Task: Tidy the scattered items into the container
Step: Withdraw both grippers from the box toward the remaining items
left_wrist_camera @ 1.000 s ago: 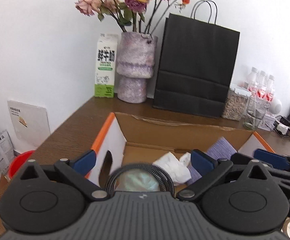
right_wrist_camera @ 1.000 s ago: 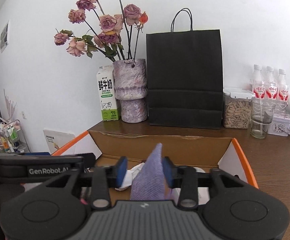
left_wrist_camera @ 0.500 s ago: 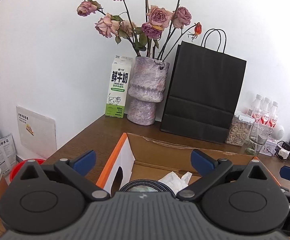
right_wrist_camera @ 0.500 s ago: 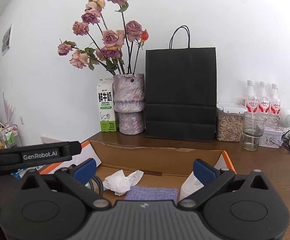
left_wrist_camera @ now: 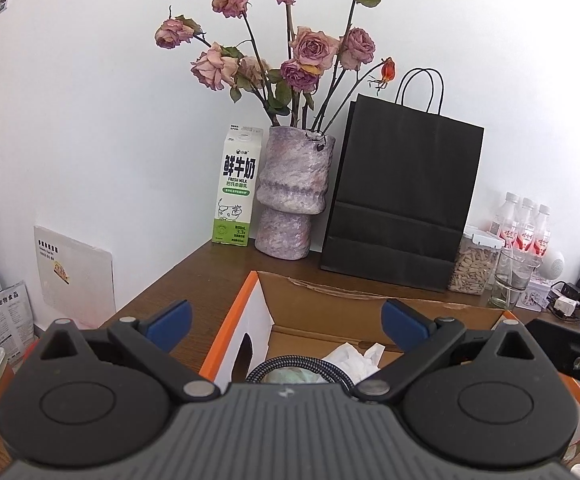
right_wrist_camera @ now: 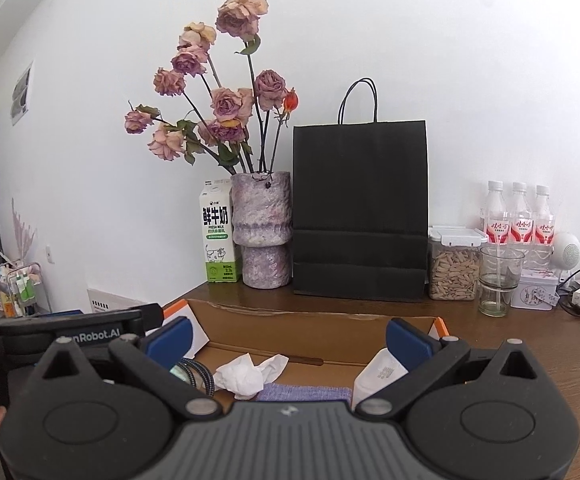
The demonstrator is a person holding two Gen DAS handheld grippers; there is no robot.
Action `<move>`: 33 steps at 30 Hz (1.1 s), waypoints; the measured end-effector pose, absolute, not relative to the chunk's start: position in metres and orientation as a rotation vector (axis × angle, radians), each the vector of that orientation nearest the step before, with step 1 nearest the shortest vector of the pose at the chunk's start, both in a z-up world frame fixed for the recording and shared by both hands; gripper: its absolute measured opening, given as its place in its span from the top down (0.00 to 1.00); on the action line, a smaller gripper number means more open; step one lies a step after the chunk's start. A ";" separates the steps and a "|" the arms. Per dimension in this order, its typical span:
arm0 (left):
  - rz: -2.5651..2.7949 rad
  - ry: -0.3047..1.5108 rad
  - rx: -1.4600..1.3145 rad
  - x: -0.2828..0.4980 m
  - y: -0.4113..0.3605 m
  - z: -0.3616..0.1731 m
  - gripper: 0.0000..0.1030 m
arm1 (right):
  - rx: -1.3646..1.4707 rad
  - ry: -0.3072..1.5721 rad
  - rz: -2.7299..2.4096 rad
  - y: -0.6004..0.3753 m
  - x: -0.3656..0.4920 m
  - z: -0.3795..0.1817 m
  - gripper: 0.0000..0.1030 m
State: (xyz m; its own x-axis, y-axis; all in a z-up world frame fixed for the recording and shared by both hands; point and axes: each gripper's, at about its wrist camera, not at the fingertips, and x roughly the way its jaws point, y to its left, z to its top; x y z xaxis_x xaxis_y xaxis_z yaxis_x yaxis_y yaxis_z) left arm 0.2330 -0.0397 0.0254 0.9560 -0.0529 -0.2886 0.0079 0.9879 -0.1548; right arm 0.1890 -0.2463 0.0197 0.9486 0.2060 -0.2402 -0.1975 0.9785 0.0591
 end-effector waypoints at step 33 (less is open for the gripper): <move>-0.072 0.238 -0.097 0.127 -0.045 0.066 0.00 | -0.055 0.224 0.163 -0.266 0.078 0.045 0.00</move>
State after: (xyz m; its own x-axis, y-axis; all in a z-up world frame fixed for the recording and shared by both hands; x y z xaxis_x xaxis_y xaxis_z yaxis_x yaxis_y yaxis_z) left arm 0.1269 -0.0448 0.0658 0.9693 -0.0828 -0.2316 0.0600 0.9928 -0.1040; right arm 0.0785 -0.2663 0.0448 0.9618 0.1549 -0.2258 -0.1672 0.9853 -0.0364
